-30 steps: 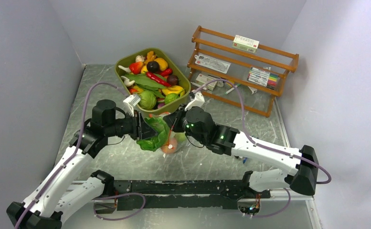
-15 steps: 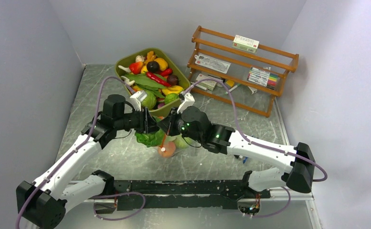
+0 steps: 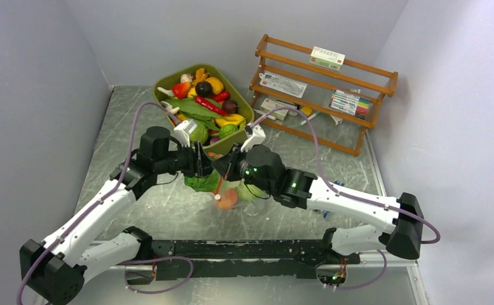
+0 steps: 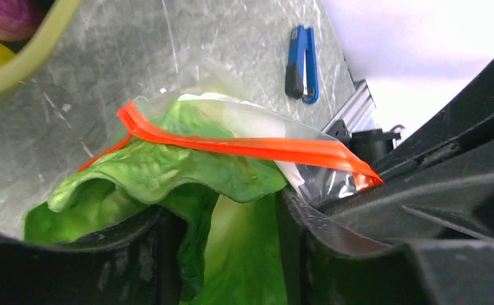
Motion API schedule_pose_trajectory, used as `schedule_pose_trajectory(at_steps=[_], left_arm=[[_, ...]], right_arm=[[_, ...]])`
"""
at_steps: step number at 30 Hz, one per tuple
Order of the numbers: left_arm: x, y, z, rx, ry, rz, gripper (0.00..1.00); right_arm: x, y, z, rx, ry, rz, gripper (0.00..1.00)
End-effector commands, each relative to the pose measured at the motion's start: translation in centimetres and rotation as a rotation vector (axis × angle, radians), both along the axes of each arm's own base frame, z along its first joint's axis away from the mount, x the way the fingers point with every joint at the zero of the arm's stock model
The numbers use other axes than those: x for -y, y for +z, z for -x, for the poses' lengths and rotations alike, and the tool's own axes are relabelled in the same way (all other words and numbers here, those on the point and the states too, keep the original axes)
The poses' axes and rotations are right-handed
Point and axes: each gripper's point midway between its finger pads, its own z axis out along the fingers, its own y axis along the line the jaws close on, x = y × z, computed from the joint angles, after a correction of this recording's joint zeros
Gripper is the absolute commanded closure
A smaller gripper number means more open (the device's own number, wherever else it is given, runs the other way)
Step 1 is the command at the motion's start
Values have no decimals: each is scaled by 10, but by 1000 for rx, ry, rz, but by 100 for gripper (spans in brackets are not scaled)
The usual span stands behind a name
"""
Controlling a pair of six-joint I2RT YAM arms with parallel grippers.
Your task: Place the food in the zip-top bag and seal the zipper
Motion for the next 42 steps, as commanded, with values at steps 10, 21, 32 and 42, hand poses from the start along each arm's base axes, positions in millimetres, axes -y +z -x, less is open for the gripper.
schedule_pose_trajectory(at_steps=[10, 21, 32, 42], left_arm=[[-49, 106, 25, 155, 182, -30, 17], [-89, 42, 32, 57, 362, -183, 50], [-45, -30, 51, -130, 184, -19, 58], [-18, -57, 46, -163, 117, 141, 52]], right_arm=[[45, 30, -23, 62, -212, -84, 100], [71, -27, -17, -20, -232, -26, 100], [91, -34, -20, -59, -288, -47, 100], [81, -8, -30, -28, -272, -88, 100]])
